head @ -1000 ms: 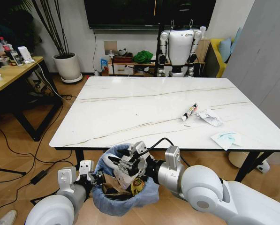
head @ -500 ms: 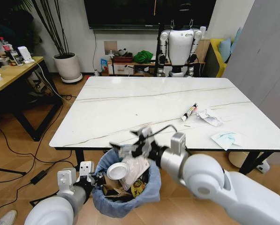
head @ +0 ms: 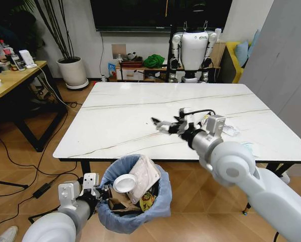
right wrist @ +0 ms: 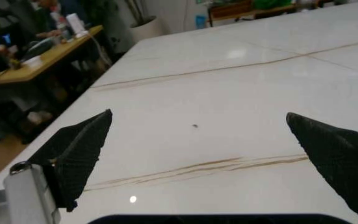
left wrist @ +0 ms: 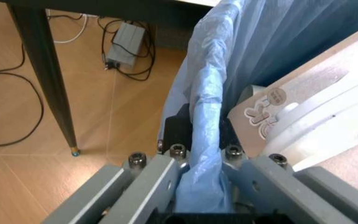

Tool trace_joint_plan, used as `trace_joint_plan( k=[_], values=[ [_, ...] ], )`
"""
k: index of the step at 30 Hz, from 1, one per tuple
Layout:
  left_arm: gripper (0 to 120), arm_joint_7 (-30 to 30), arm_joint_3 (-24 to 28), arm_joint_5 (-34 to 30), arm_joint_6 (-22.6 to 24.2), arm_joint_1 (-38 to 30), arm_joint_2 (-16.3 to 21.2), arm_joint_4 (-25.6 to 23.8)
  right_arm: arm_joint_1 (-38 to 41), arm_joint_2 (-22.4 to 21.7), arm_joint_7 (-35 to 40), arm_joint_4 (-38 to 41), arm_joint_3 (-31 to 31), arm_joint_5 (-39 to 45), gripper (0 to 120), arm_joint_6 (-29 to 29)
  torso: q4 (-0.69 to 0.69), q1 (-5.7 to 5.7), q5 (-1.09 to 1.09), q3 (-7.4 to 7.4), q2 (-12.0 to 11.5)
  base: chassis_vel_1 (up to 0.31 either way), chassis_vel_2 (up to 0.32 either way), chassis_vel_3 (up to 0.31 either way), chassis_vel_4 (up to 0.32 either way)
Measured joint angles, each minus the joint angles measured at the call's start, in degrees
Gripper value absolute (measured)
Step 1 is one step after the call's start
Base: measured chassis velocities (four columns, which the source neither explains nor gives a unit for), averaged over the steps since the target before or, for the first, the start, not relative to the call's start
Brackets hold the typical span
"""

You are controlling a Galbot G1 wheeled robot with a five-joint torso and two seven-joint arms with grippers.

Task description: Pick up the trash bin and place the trash from the table into it.

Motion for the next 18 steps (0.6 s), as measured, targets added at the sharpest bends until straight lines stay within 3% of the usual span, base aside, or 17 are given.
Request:
trace_joint_plan(
  k=[5,11,18],
  values=[
    [0,0.0,-0.5,0.0,0.0,0.7,0.1,-0.4,-1.0,1.1,-0.3,-3.7,2.9,-2.2,100,0.8,0.00,0.00,-0.01,0.00,0.0,0.000,0.000,0.000,0.000],
    [0,0.0,-0.5,0.0,0.0,0.9,0.0,-0.5,-3.4,1.7,-1.4,-3.1,6.2,-3.7,100,0.1,0.01,0.00,-0.01,0.00,0.0,0.000,0.000,0.000,0.000],
    [0,0.3,-0.7,0.0,0.0,1.4,0.2,-0.7,-8.6,2.2,-4.5,-0.6,12.1,-11.8,100,-1.2,0.00,0.00,-0.01,-0.01,0.0,0.000,0.000,0.000,0.000]
  ],
)
